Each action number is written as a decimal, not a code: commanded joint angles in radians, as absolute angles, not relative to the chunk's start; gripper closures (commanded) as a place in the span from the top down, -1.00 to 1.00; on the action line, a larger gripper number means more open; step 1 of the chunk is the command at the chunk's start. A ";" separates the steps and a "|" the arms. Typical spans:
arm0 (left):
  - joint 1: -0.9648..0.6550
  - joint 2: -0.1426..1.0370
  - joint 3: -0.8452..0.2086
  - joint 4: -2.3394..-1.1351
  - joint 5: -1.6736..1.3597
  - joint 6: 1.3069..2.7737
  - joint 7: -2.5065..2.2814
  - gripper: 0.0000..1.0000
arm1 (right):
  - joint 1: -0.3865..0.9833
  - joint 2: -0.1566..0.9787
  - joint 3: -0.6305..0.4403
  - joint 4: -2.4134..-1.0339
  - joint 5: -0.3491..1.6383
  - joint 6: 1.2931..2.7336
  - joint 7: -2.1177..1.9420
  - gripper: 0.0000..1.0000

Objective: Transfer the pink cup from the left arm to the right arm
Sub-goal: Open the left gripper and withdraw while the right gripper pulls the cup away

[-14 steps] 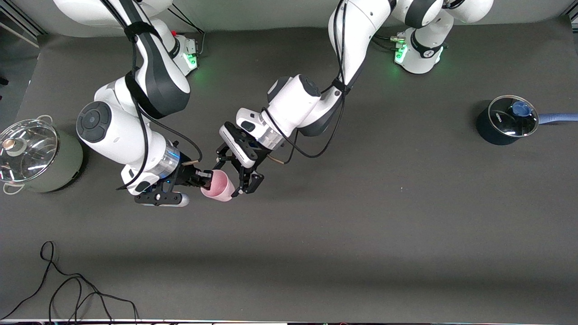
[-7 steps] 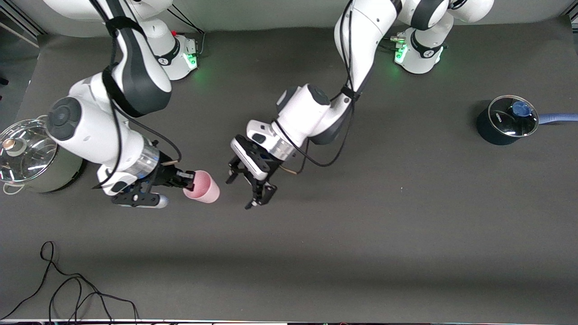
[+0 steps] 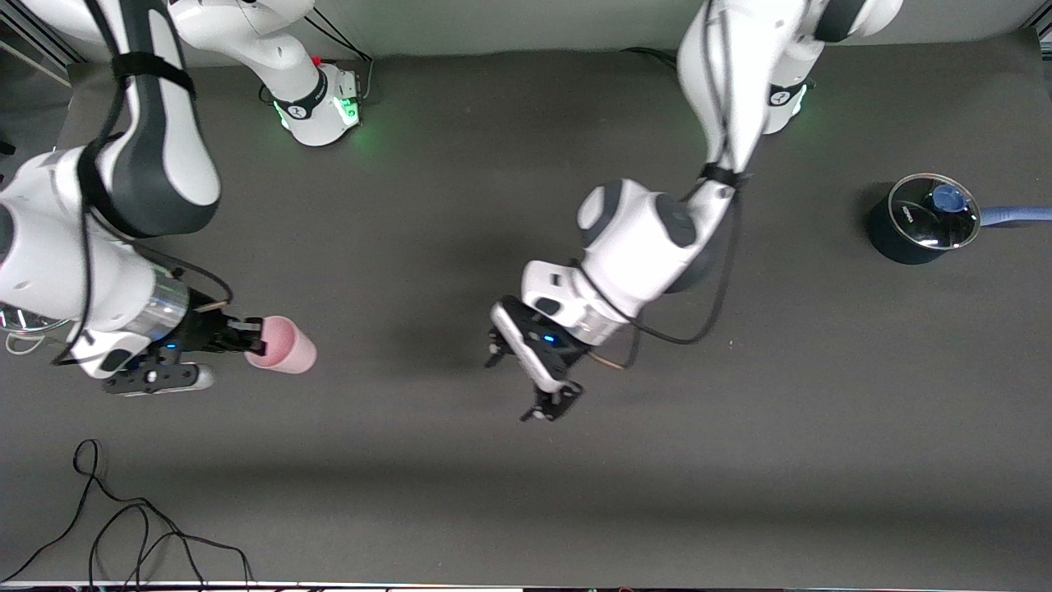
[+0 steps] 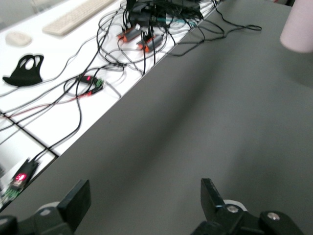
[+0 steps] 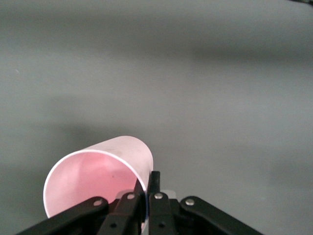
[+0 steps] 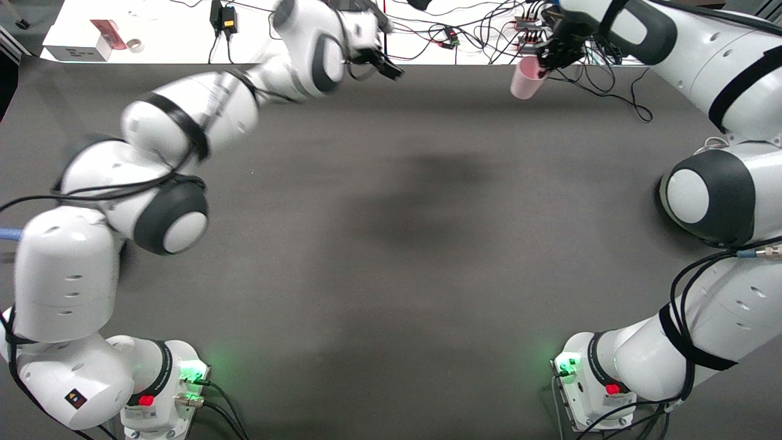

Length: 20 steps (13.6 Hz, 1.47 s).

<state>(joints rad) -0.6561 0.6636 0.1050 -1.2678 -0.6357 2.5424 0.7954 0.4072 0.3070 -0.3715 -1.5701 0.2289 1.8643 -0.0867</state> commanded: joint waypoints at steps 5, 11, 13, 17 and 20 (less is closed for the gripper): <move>-0.375 0.470 0.097 -1.322 -0.600 2.104 0.830 1.00 | 0.410 0.353 -0.643 -1.589 0.233 1.845 -0.532 -1.00; -0.143 0.416 0.101 -1.321 -0.338 1.792 0.824 1.00 | 0.304 0.582 -0.638 -1.583 0.334 1.983 -0.623 -1.00; -0.097 0.397 0.118 -1.322 -0.244 1.680 0.769 1.00 | 0.258 0.667 -0.634 -1.575 0.409 2.031 -0.676 -1.00; -0.089 0.351 0.169 -1.318 -0.198 1.493 0.429 1.00 | 0.224 0.810 -0.618 -1.451 0.475 2.025 -0.677 -1.00; -0.152 0.336 0.161 -1.295 -0.152 1.387 0.092 1.00 | 0.216 0.833 -0.598 -1.442 0.489 2.025 -0.673 -1.00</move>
